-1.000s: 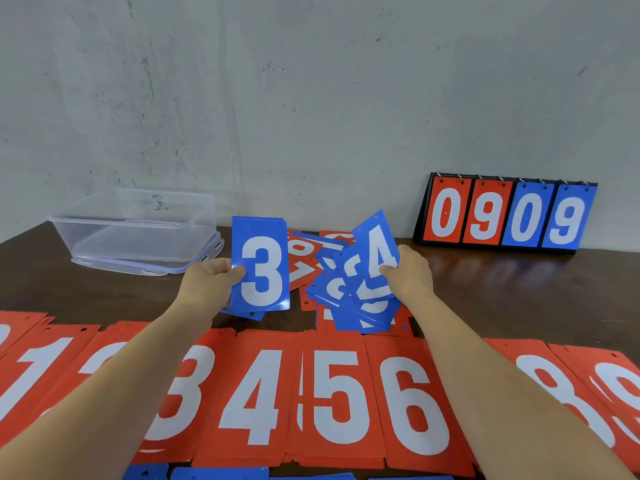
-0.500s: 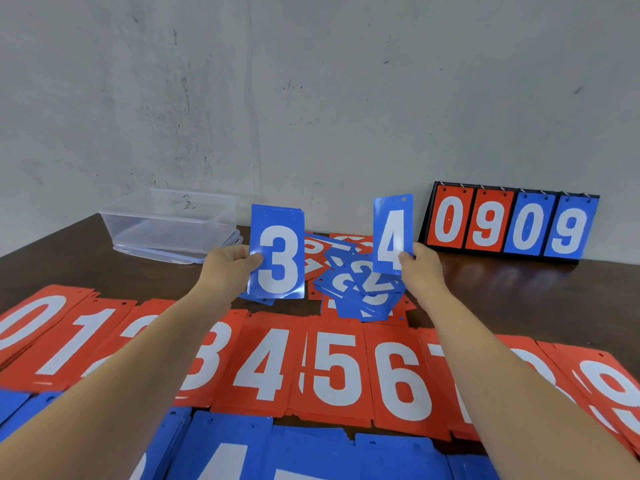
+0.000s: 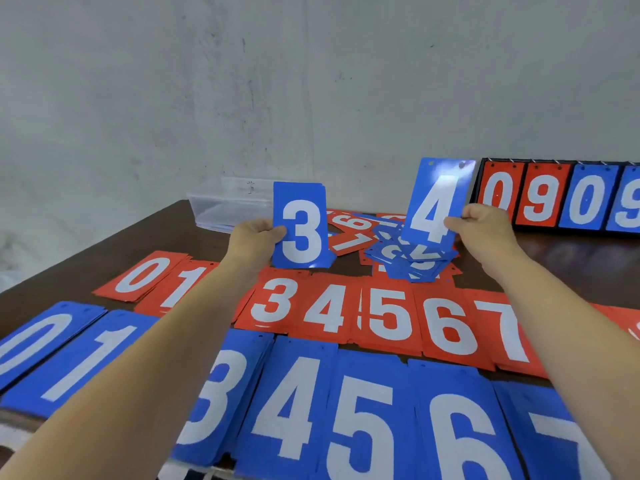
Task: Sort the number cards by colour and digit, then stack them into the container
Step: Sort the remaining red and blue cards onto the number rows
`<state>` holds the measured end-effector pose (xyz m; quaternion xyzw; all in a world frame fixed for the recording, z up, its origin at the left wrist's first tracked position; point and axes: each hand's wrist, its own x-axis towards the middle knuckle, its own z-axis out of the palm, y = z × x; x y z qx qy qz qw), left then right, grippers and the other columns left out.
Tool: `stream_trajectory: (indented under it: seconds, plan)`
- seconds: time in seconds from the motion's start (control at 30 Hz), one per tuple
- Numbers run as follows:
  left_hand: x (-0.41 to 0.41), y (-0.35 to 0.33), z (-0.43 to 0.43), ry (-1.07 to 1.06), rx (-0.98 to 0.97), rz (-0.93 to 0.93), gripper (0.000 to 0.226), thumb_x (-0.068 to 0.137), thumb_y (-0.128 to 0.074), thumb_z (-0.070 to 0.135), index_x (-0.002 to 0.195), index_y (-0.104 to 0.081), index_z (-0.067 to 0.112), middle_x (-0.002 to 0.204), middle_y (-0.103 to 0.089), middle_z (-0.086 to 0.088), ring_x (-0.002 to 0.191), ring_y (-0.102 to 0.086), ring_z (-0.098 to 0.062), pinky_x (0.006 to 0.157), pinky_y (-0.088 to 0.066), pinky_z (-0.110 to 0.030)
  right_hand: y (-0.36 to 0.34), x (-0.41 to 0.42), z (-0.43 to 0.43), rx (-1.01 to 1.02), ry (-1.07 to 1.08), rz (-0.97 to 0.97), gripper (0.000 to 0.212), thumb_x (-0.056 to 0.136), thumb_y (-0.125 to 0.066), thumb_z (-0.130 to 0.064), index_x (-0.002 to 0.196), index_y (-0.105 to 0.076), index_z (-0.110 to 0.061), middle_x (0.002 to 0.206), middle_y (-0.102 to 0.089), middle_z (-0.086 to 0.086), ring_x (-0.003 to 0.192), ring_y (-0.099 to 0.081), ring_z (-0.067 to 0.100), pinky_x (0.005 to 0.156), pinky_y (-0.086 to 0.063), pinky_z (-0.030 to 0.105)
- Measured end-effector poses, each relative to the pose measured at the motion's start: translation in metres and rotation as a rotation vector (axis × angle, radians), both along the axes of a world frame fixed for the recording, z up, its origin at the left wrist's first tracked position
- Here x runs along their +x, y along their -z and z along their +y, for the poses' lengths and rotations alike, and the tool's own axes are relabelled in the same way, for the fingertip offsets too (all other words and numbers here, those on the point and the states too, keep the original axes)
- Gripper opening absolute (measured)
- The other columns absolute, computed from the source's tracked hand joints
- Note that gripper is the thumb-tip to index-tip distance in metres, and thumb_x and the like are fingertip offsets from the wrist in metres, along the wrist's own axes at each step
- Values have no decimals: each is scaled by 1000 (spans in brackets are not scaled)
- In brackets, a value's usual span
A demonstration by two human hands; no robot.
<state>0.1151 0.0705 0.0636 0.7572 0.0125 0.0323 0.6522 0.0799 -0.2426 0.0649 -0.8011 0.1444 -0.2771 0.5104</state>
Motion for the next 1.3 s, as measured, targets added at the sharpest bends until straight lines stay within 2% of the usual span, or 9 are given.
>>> stream_trajectory:
  seconds: [0.17,0.33,0.47,0.67,0.8,0.9,1.03,1.17,1.3]
  plan:
    - [-18,-1,30,1,-48,-4,9,93,-63,17,99,-66,10,107,-71,-11,95,-70,-28,87,-56,-49,-7,-32,23,22,8,-10,31,95,-60,-14,106,-56,14,104,-64,9,89,-61,17,72,-54,30]
    - [-46,1,53,43,-72,15,20,92,-65,17,109,-65,6,110,-71,-11,96,-70,-27,85,-57,-45,-11,-81,51,-7,46,-9,12,93,-62,-11,94,-60,0,84,-58,-2,76,-55,9,49,-41,10]
    - [-74,9,73,116,-52,21,6,93,-63,17,94,-68,14,94,-75,-3,88,-73,-21,78,-59,-38,-6,-126,75,127,79,-27,10,91,-65,-17,98,-63,-10,100,-66,1,86,-65,12,62,-50,22]
    - [-113,31,111,104,28,41,9,92,-66,24,95,-71,17,90,-76,0,86,-73,-22,77,-59,-41,9,-181,130,195,28,-6,6,89,-66,-11,87,-67,-16,84,-69,-5,70,-64,4,54,-50,11]
    - [-138,43,127,35,155,13,6,92,-65,25,91,-65,19,85,-69,9,79,-67,-10,61,-53,-26,27,-194,174,190,-31,53,8,86,-68,-8,89,-70,-15,88,-71,-3,77,-68,9,67,-53,23]
    - [-154,50,133,-9,253,-49,16,93,-64,21,107,-65,13,94,-66,2,83,-60,-10,56,-44,-18,38,-195,199,99,-55,112,18,87,-68,-8,79,-66,-24,85,-68,-6,79,-67,10,70,-55,27]
    - [-163,57,128,-38,382,-108,31,94,-61,19,122,-63,8,112,-69,-5,103,-64,-17,55,-42,-14,50,-188,218,-29,-32,250,14,86,-69,-19,101,-69,-19,99,-71,-2,90,-68,16,80,-58,40]
    - [-167,69,121,-59,543,-171,17,96,-58,19,112,-65,16,76,-54,12,69,-51,-3,59,-43,-22,59,-186,231,-174,0,329,16,87,-66,-23,103,-68,-25,97,-70,-6,91,-66,16,78,-56,37]
    - [-170,74,115,-107,840,-202,40,98,-52,31,136,-53,19,113,-62,-1,101,-58,-18,72,-47,-31,70,-187,240,-462,124,373,26,89,-64,-32,113,-61,-27,98,-64,-6,100,-55,15,72,-48,30]
